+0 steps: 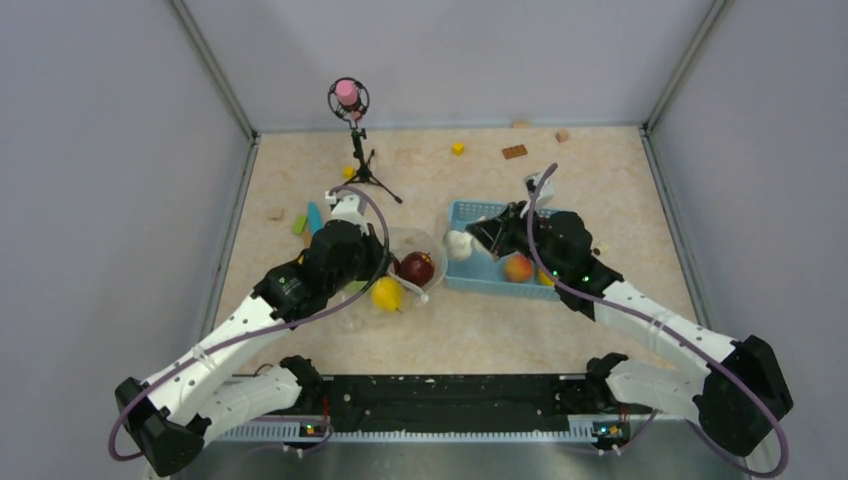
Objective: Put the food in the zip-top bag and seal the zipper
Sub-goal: Place the fake vegetable in the zipper food storage bag.
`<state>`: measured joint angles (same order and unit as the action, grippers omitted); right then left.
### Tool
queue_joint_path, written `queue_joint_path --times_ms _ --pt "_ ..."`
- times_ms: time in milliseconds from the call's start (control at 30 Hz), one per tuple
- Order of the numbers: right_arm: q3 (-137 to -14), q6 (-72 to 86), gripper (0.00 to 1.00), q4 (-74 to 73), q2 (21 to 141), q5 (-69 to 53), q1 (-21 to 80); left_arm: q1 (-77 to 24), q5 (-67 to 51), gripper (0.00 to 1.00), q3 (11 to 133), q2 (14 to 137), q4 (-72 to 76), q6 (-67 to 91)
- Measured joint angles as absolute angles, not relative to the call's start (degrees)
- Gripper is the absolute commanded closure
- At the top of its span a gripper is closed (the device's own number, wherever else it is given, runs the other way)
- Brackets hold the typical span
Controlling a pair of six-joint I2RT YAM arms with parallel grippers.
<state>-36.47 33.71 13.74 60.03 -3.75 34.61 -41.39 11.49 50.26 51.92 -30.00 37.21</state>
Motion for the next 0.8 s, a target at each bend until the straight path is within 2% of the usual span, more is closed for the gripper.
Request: queue_joint_path --times_ms 200,467,800 --pt "-40.93 32.51 1.00 21.82 67.57 -16.58 43.51 -41.39 9.80 1.00 50.00 51.90 -29.65 36.75" --pt "-46.63 31.68 1.00 24.16 80.51 -19.53 46.44 -41.39 8.93 1.00 49.58 51.11 -29.30 36.47" --pt "-53.36 32.32 1.00 23.16 90.19 -15.99 47.42 -41.39 7.29 1.00 49.19 51.11 -27.94 35.81"
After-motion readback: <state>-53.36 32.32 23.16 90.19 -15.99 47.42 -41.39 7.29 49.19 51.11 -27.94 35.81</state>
